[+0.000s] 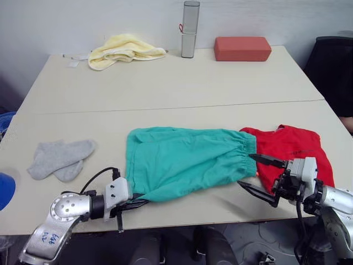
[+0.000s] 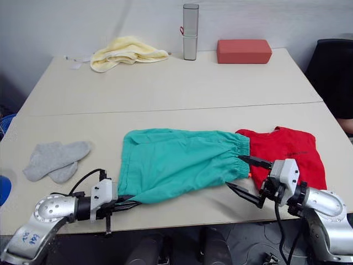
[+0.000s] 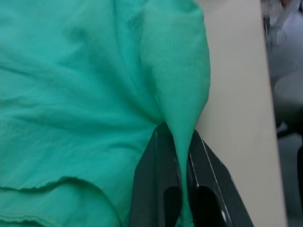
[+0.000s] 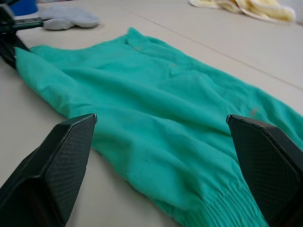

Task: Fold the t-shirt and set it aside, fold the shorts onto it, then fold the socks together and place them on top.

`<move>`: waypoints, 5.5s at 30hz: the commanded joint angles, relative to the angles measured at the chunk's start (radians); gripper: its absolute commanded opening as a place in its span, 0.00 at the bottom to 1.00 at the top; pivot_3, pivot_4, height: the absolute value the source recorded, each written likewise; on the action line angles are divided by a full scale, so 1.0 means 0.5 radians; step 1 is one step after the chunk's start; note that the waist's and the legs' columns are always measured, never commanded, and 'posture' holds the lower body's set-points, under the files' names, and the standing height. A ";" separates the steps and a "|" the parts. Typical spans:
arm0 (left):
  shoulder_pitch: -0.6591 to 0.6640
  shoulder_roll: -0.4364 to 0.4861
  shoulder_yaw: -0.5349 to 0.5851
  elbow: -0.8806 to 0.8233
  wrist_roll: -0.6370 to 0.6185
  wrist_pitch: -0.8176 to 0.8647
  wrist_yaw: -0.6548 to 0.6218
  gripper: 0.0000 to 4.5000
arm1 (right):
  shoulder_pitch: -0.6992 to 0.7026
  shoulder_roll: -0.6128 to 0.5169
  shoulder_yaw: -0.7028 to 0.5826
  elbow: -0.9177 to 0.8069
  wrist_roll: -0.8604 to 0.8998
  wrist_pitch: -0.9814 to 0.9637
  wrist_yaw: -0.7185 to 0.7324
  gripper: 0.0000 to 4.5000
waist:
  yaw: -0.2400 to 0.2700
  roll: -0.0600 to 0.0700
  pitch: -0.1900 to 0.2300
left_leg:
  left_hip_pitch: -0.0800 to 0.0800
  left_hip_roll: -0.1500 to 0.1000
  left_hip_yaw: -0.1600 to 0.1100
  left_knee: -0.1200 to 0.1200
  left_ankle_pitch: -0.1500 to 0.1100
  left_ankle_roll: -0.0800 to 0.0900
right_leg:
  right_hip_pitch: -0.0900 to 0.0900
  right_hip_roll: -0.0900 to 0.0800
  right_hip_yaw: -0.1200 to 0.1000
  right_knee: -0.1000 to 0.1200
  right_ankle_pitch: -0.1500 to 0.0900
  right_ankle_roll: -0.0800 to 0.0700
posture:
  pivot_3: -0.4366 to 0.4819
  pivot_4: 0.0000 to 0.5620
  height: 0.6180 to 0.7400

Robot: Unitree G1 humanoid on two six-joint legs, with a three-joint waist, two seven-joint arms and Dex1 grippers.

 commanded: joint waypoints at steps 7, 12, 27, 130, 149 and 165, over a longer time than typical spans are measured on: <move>0.103 0.159 0.435 0.088 -0.517 0.021 -0.401 0.56 | 0.151 -0.048 -0.318 -0.330 0.605 0.671 -0.353 1.00 | -0.009 0.001 0.001 | -0.001 0.003 0.000 -0.001 -0.006 0.007 | -0.003 0.002 -0.002 0.002 -0.003 -0.006 | 0.48 0.27 1.00; -0.102 0.350 0.563 0.284 -0.745 0.171 -0.654 0.69 | 0.314 -0.188 -0.462 -0.418 1.028 1.268 -0.772 1.00 | 0.003 0.001 0.001 | -0.002 0.002 -0.001 -0.001 -0.007 0.008 | -0.003 0.002 -0.002 0.000 -0.004 -0.006 | 0.48 0.27 1.00; -1.449 -0.415 -0.328 1.140 -0.042 -0.154 -0.309 0.00 | 0.136 0.101 -0.045 -0.365 2.274 1.360 -2.521 1.00 | -0.010 -0.009 0.003 | -0.004 -0.001 0.007 0.000 0.002 -0.002 | -0.002 0.007 0.001 -0.003 0.002 0.003 | 0.48 0.27 1.00; -0.829 0.094 0.363 0.825 -0.211 0.290 -0.031 0.00 | -1.477 0.262 1.007 0.278 0.116 1.023 0.479 0.54 | -0.063 -0.018 0.000 | -0.005 0.002 -0.004 -0.001 0.003 -0.007 | -0.004 0.002 -0.006 0.000 -0.002 -0.002 | 0.48 0.27 1.00; -0.572 0.048 0.554 0.587 -0.413 -0.058 -0.252 0.00 | -1.909 0.720 1.048 0.970 -0.024 2.163 -0.192 1.00 | -0.114 -0.016 0.001 | -0.009 0.002 0.000 -0.007 0.002 -0.012 | -0.013 0.003 -0.005 0.004 -0.004 -0.006 | 0.48 0.27 1.00; -0.593 0.002 0.499 0.585 -0.392 -0.092 -0.207 0.00 | -1.654 0.774 0.467 0.597 0.110 2.245 -0.602 0.01 | -0.111 -0.016 0.001 | -0.011 0.001 0.000 -0.009 0.002 -0.011 | -0.013 0.003 -0.005 0.006 -0.002 -0.003 | 0.48 0.27 1.00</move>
